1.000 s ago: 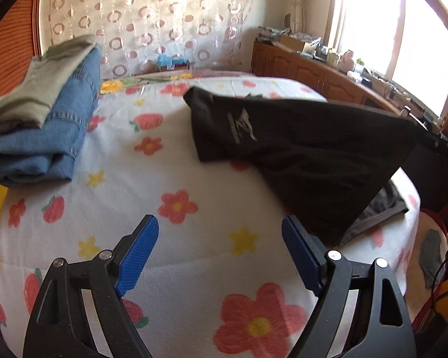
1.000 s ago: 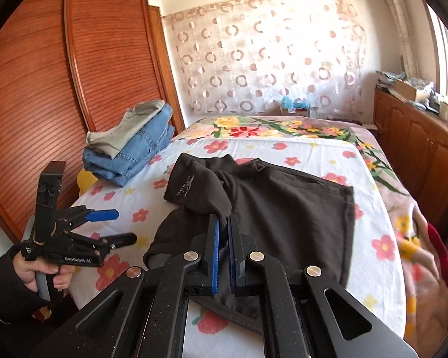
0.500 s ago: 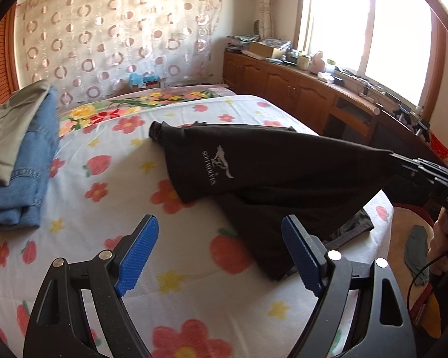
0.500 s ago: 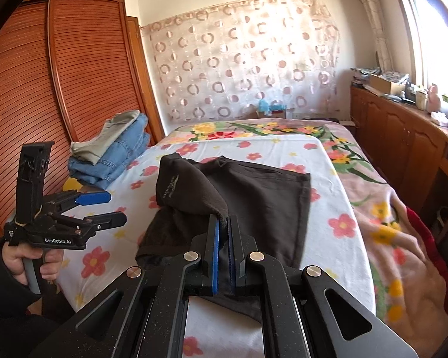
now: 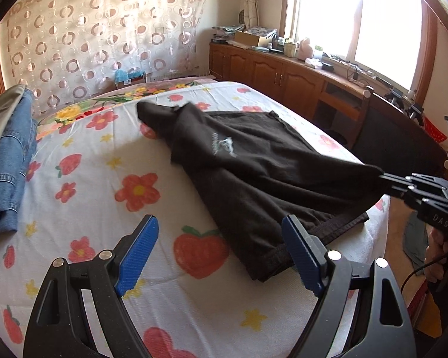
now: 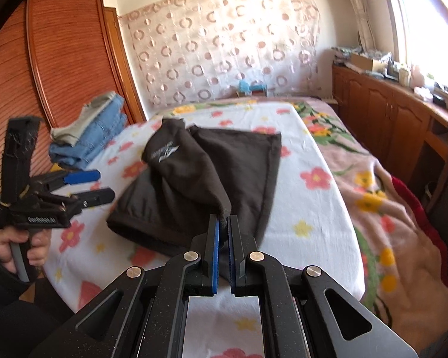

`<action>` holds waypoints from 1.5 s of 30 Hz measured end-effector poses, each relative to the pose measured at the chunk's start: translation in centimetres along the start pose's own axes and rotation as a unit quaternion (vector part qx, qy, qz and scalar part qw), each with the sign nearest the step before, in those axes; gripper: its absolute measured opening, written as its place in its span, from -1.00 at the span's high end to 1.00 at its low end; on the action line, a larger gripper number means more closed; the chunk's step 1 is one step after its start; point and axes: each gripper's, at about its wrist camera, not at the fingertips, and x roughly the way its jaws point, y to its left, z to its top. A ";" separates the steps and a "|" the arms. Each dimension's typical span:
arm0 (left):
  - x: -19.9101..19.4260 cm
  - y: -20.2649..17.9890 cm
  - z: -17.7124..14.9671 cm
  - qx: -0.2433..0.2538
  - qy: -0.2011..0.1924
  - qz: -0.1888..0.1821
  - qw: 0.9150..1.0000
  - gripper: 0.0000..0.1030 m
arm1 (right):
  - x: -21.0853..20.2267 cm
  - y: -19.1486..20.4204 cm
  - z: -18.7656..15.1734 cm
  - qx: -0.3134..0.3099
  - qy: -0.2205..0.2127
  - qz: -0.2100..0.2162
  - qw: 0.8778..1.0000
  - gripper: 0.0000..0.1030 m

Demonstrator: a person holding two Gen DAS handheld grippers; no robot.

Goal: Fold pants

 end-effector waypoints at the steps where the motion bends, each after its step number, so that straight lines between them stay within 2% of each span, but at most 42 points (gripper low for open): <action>1: 0.1 0.0 -0.1 0.000 0.002 0.001 1.000 -0.66 | 0.2 -0.1 0.0 0.004 0.006 0.000 1.000 0.91; 15: 2.0 0.1 -1.3 0.005 0.030 0.017 0.999 -0.66 | 0.7 -0.4 0.7 0.019 0.042 0.002 0.999 0.91; 22: 1.5 1.0 -1.6 -0.009 0.021 0.009 1.000 -0.66 | 0.3 -0.6 0.7 0.013 0.039 0.003 0.999 0.90; 23: 1.3 1.2 -1.5 -0.011 0.018 0.008 1.000 -0.66 | 0.3 -0.8 0.5 0.010 0.038 0.001 0.999 0.89; 24: 0.9 1.4 -1.4 -0.015 0.012 0.009 1.000 -0.66 | 0.2 -0.8 0.5 0.005 0.036 -0.004 0.999 0.78; 26: 0.1 1.9 -1.1 -0.021 0.001 0.010 1.000 -0.66 | -0.2 -0.6 0.8 -0.003 0.030 -0.015 0.999 0.74; 27: -0.2 2.3 -0.8 -0.024 -0.004 0.011 1.000 -0.66 | -0.3 -0.6 1.0 -0.006 0.027 -0.018 0.999 0.66; 28: -0.6 2.6 -0.6 -0.026 -0.009 0.013 1.000 -0.66 | -0.5 -0.5 1.2 -0.009 0.023 -0.023 0.999 0.48; 29: -0.9 2.9 -0.4 -0.028 -0.013 0.015 0.999 -0.66 | -0.7 -0.5 1.5 -0.011 0.017 -0.025 0.999 0.43; 34: -2.6 4.7 0.5 -0.037 -0.037 0.033 0.998 -0.66 | 0.4 0.5 3.8 -0.036 0.004 -0.021 0.999 0.34; 36: -3.1 5.3 0.8 -0.041 -0.046 0.040 0.997 -0.66 | 1.2 1.2 4.7 -0.044 -0.004 -0.008 0.999 0.27; 41: -4.4 6.8 1.1 -0.052 -0.063 0.052 0.995 -0.66 | 4.1 3.8 7.0 -0.074 -0.011 0.041 0.996 0.26; 45: -5.0 7.8 1.2 -0.058 -0.071 0.058 0.994 -0.66 | 7.1 5.2 8.3 -0.087 0.006 0.077 0.993 0.26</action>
